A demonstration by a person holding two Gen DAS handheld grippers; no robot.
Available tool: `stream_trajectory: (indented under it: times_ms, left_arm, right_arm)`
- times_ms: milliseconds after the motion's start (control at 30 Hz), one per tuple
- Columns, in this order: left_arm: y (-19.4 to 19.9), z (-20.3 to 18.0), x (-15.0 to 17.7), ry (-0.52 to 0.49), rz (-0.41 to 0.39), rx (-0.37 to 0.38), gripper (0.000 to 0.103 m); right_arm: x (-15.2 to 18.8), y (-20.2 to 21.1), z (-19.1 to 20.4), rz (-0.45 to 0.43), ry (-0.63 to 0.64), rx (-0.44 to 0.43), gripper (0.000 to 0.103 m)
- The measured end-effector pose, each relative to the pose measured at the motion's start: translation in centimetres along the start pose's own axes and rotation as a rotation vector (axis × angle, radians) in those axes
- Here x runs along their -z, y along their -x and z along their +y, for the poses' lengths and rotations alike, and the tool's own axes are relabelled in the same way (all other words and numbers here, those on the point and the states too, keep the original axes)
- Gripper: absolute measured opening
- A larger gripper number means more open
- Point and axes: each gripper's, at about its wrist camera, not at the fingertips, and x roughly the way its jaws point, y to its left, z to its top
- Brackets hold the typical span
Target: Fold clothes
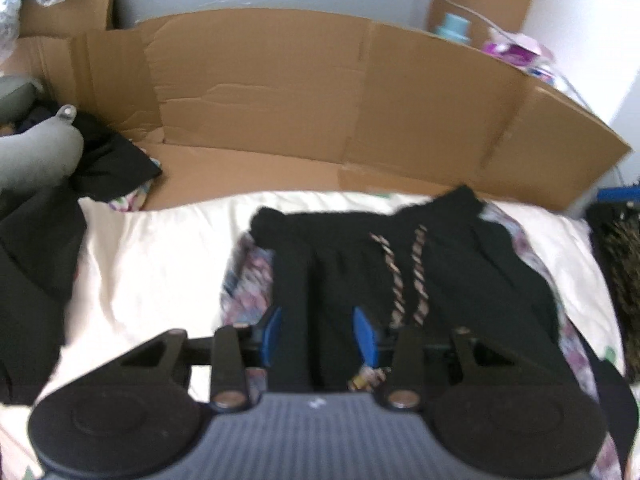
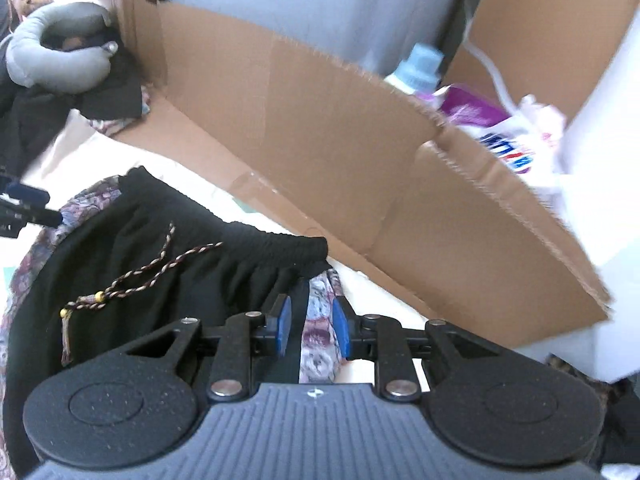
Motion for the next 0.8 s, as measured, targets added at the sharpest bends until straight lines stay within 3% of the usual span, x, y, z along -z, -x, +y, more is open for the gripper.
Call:
stream_trajectory:
  times_ms: [133, 500, 800]
  left_arm:
    - [2.9, -1.6, 1.4, -0.02, 0.006, 0.004, 0.055]
    - [9.0, -5.6, 4.6, 0.013, 0.018, 0.06, 0.055]
    - [10.9, -8.6, 8.7, 0.037, 0.018, 0.156, 0.055]
  right_arm:
    - [2.2, 4.2, 0.0, -0.016, -0.066, -0.046, 0.035]
    - [9.4, 13.9, -0.3, -0.027, -0.136, -0.127, 0.036]
    - [16.1, 16.3, -0.2, -0.014, -0.192, -0.168, 0.036]
